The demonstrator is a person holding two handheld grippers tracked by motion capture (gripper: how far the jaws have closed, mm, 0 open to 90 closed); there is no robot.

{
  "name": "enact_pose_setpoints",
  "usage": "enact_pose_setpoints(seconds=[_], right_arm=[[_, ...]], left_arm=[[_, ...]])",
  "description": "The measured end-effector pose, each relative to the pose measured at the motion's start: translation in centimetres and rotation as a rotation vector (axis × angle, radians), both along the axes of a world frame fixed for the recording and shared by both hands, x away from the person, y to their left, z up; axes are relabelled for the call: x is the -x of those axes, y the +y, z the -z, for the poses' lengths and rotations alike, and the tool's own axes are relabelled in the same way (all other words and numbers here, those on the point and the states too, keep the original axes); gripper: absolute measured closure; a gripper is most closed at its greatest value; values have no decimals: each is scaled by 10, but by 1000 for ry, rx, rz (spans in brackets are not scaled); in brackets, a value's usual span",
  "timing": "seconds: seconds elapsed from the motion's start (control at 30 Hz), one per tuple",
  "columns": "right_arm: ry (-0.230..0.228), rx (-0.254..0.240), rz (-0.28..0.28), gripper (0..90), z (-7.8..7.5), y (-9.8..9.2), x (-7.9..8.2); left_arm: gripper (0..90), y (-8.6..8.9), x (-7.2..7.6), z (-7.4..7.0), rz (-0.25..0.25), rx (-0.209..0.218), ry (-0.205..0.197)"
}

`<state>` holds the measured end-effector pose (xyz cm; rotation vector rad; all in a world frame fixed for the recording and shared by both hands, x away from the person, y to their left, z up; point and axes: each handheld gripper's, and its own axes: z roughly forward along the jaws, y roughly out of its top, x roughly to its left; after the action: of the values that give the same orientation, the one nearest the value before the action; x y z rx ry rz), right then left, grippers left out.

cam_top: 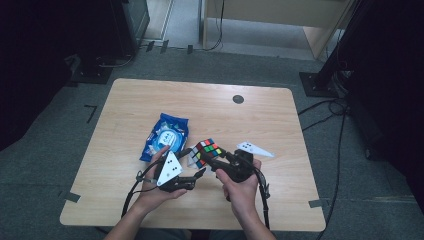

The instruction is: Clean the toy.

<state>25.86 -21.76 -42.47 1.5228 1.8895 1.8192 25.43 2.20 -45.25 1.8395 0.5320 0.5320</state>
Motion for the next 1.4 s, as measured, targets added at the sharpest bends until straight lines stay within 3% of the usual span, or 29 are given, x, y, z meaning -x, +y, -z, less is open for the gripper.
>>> enact_pose_setpoints(seconds=[0.17, 0.37, 0.4, 0.43, 0.5, 0.9, 1.2, 1.4], right_arm=[[-95, 181, 163, 347, 0, -25, -6], [-77, 308, 260, 347, 23, -40, -20], [-77, 308, 260, 347, 23, -40, -20], [-70, 361, 285, 347, 33, -42, -24], [-55, 395, 310, 347, 42, -44, -29], [10, 500, 378, 347, 71, -58, -48], [21, 537, 393, 347, 82, -60, -56], [0, 553, 393, 347, 84, -59, -55]], left_arm=[[154, 23, -10, -6, -76, 54, 33], [146, 44, -20, -6, -155, 63, 53], [146, 44, -20, -6, -155, 63, 53], [146, 49, -22, -5, -170, 62, 59], [146, 53, -23, -5, -182, 60, 64], [146, 67, -28, -6, -228, 72, 75], [146, 69, -28, -6, -233, 79, 81], [146, 69, -28, -7, -232, 84, 82]])
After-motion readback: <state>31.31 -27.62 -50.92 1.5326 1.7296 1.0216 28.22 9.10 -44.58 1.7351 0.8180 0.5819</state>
